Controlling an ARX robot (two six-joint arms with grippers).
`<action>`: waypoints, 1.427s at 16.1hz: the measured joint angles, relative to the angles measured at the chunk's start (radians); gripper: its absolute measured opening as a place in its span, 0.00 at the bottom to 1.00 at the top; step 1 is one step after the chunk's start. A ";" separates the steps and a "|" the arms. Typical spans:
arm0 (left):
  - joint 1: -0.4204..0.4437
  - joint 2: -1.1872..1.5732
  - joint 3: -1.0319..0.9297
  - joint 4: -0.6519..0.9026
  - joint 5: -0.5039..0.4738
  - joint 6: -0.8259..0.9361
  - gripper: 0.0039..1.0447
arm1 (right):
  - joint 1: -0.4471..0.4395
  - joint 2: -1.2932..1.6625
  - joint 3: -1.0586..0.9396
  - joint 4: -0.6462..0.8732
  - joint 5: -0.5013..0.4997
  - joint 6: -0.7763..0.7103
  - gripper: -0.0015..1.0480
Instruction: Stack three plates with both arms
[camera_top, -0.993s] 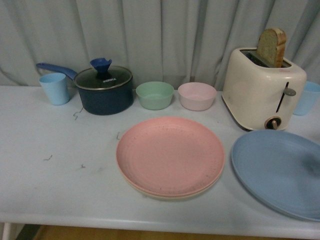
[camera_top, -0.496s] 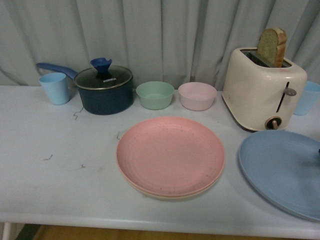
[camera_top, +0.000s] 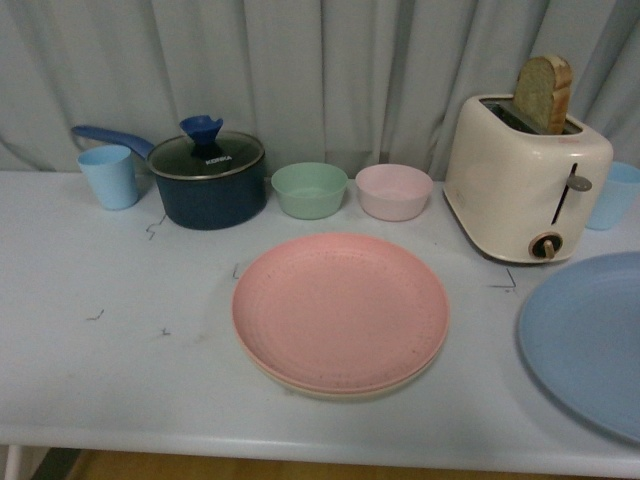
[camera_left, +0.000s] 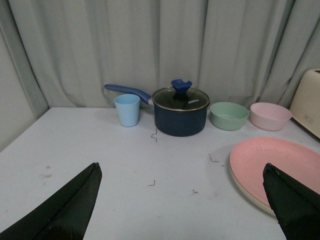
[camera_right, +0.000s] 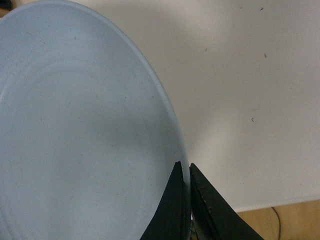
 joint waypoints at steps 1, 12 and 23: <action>0.000 0.000 0.000 0.000 0.000 0.000 0.94 | -0.019 -0.056 -0.016 -0.017 -0.031 0.000 0.03; 0.000 0.000 0.000 0.000 0.000 0.000 0.94 | 0.388 -0.191 0.002 0.082 -0.142 0.205 0.03; 0.000 0.000 0.000 0.000 0.000 0.000 0.94 | 0.547 0.098 0.065 0.237 -0.055 0.377 0.03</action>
